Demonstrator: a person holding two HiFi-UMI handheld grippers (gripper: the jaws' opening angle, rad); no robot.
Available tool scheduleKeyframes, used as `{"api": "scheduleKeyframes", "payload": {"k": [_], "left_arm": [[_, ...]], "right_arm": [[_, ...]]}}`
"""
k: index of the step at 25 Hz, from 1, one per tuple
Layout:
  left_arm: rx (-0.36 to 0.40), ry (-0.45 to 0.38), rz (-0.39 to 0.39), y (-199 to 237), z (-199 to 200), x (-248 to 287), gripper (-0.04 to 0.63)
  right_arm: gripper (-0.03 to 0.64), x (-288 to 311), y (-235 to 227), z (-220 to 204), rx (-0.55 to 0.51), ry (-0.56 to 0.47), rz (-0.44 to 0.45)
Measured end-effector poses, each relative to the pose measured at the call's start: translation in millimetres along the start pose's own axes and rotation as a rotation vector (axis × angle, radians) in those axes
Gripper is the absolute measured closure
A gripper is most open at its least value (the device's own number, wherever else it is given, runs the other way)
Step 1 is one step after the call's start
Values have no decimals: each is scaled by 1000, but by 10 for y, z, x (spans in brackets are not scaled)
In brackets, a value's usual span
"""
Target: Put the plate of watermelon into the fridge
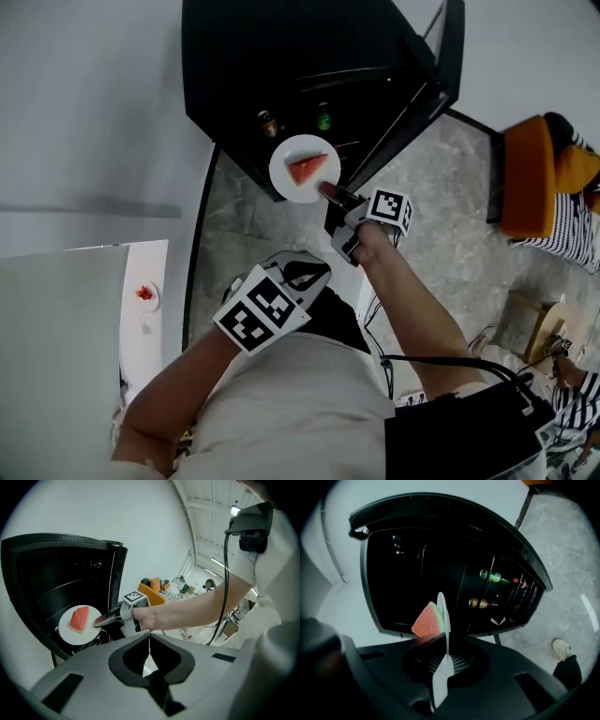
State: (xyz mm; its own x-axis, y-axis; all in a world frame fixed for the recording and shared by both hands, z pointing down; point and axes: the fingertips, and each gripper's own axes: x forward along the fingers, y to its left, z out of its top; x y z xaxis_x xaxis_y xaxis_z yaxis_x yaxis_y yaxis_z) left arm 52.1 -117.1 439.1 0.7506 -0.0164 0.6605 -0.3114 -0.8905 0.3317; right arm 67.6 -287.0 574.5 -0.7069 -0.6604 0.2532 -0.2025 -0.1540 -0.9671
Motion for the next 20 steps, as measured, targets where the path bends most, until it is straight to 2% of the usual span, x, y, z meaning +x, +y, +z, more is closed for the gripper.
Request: {"api": "scheduleKeyframes", "payload": {"k": [10, 20], "left_arm": [[-8, 15, 51, 395, 163, 224, 583], [-20, 40, 105, 644, 64, 328, 583]], "right_arm": [[596, 839, -210, 445, 29, 19, -20], [595, 1424, -391, 700, 37, 20, -47]]}}
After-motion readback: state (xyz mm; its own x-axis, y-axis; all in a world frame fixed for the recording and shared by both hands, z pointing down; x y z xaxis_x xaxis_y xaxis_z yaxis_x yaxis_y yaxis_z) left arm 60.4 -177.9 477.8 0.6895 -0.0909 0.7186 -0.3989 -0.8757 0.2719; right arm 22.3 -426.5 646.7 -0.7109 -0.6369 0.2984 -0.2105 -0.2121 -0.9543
